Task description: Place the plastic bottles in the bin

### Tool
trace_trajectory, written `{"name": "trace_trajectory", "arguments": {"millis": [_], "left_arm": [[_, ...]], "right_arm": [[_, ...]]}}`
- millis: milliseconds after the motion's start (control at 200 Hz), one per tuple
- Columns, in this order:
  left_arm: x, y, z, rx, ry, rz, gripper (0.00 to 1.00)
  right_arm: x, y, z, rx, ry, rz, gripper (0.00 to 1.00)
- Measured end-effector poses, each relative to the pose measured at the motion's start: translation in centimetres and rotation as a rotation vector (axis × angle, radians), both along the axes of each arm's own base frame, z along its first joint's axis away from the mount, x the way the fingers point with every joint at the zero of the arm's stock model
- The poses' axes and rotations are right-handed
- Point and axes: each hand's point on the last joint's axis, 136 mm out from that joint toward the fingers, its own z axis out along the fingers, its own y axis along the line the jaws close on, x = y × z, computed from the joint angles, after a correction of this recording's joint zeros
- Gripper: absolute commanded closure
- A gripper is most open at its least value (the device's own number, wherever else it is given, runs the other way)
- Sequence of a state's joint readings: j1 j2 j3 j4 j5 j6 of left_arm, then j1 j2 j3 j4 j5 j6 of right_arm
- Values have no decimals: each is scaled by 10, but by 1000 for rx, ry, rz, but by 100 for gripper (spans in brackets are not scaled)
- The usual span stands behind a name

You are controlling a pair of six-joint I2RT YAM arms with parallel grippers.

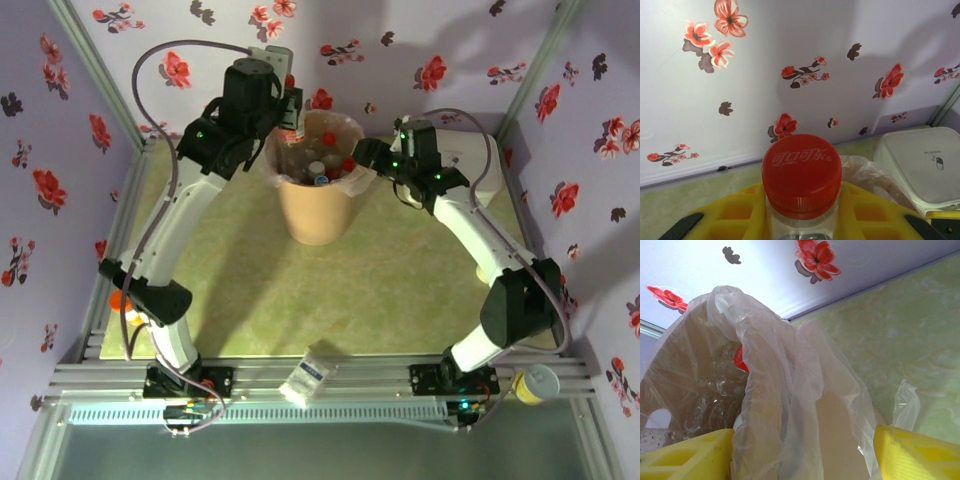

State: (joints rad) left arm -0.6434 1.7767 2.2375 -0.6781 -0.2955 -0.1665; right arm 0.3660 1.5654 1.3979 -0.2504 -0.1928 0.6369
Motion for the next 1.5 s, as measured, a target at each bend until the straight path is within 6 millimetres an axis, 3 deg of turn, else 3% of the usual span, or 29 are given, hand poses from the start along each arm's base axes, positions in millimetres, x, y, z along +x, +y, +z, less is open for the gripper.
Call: {"name": "trace_trajectory", "arguments": {"millis": [170, 440, 620, 840, 1170, 1240, 1501], "left_arm": [[-5, 12, 6, 23, -49, 27, 100], [18, 4, -1, 78, -57, 61, 100], [15, 5, -4, 57, -52, 54, 100], [3, 4, -4, -92, -61, -16, 100], [4, -20, -10, -234, -42, -111, 100], [6, -32, -26, -223, -4, -125, 100], [-4, -61, -25, -109, -46, -118, 100]], "right_arm": [[0, 0, 0, 0, 0, 0, 28], [0, 1, 0, 1, 0, 3, 28], [0, 1, 0, 1, 1, 3, 27], [1, 3, -2, 6, 2, 12, 27], [4, 6, -5, 15, 6, 21, 27], [4, 8, -5, 24, 7, 24, 27], [5, 9, -6, 31, 15, 25, 27]]}}
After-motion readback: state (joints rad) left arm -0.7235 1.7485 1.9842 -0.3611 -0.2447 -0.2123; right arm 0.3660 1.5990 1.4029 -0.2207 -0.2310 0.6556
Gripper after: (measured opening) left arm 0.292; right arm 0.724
